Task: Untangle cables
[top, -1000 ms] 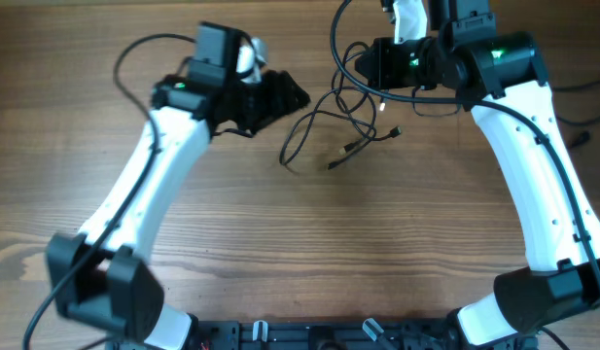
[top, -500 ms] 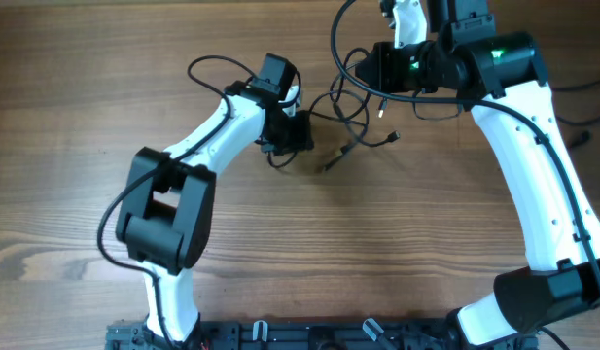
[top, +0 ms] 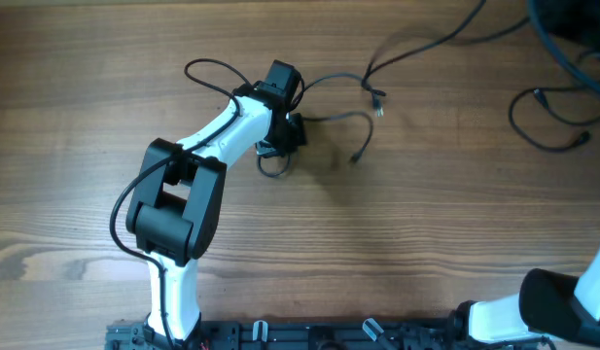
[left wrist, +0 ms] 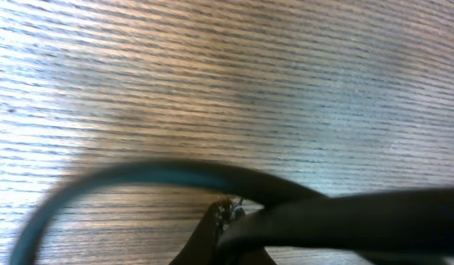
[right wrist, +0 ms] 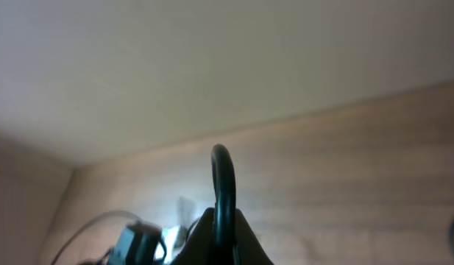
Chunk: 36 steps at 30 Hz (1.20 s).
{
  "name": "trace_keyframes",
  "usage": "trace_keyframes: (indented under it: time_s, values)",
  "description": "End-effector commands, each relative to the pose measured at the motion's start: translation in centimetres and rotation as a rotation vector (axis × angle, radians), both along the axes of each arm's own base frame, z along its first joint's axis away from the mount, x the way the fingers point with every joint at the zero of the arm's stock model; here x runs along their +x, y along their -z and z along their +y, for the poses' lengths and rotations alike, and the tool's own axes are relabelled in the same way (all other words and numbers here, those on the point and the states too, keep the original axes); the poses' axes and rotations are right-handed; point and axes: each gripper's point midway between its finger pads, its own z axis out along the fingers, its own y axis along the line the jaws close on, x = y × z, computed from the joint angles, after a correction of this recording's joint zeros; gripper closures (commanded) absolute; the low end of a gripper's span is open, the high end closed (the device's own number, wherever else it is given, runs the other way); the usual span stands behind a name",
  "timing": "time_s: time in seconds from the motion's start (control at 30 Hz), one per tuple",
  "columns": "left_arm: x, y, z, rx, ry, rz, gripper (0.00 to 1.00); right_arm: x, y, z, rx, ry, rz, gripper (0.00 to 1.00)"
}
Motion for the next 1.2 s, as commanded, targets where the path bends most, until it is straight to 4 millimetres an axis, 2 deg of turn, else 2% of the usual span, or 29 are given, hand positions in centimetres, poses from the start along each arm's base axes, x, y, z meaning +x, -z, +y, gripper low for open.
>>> trace_keyframes:
  time_s: [0.0,0.07,0.13,0.3,0.37,0.47,0.53,0.6,0.63,0.67,0.7,0.77,0.83,0.97,1.07,1.17]
  values:
    - [0.0,1.4,2.1,0.109,-0.036,-0.002,0.96,-3.0,-5.9,-1.4,-0.003,0.061,-0.17,0.96]
    - [0.2,1.4,2.4,0.127,-0.04,-0.01,0.96,-4.5,-8.9,-3.1,0.0,0.129,-0.263,0.96]
    - [0.2,1.4,2.4,0.127,-0.04,-0.01,0.96,-5.8,-11.0,-3.7,-0.02,0.159,-0.327,0.96]
    - [0.0,1.4,2.5,0.13,-0.039,-0.004,0.96,-7.7,-13.5,-5.5,-0.042,0.249,-0.414,0.96]
    - [0.0,1.4,2.5,0.13,-0.039,-0.003,0.96,-7.7,-13.3,-6.1,-0.051,0.281,-0.406,0.96]
    - [0.0,1.4,2.5,0.13,-0.039,-0.003,0.96,-5.8,-9.9,-9.8,-0.109,0.426,-0.285,0.96]
    - [0.0,1.4,2.5,0.13,-0.038,-0.003,0.96,-3.7,-6.7,-12.4,-0.129,0.497,-0.178,0.96]
    - [0.0,1.4,2.5,0.13,-0.038,-0.003,0.96,-1.7,-4.2,-13.7,-0.126,0.513,-0.108,0.96]
    - [0.0,1.4,2.5,0.13,-0.038,-0.003,0.96,-0.3,-2.1,-14.9,-0.129,0.532,-0.049,0.96]
    - [-0.1,1.4,2.5,0.131,-0.038,-0.001,0.96,0.3,-0.3,-16.0,-0.136,0.575,0.007,0.96]
    - [-0.1,1.4,2.5,0.132,-0.038,0.0,0.96,0.1,1.9,-18.0,-0.119,0.696,0.092,0.96]
    - [-0.1,1.4,2.5,0.132,-0.038,0.0,0.96,-1.5,4.7,-21.2,-0.117,0.929,0.205,0.96]
    - [-0.2,1.4,2.5,0.133,-0.038,0.002,0.96,-2.9,6.8,-22.7,-0.164,1.04,0.304,0.96]
    - [-0.2,1.4,2.5,0.132,-0.041,0.005,0.96,-5.4,10.7,-23.4,-0.173,1.16,0.492,0.96]
    - [-0.2,1.4,2.6,0.133,-0.041,0.006,0.96,-6.2,13.6,-23.5,-0.17,1.202,0.618,0.96]
    - [-0.4,1.5,2.6,0.137,-0.041,0.013,0.96,-6.1,16.5,-23.7,-0.184,1.195,0.717,0.96]
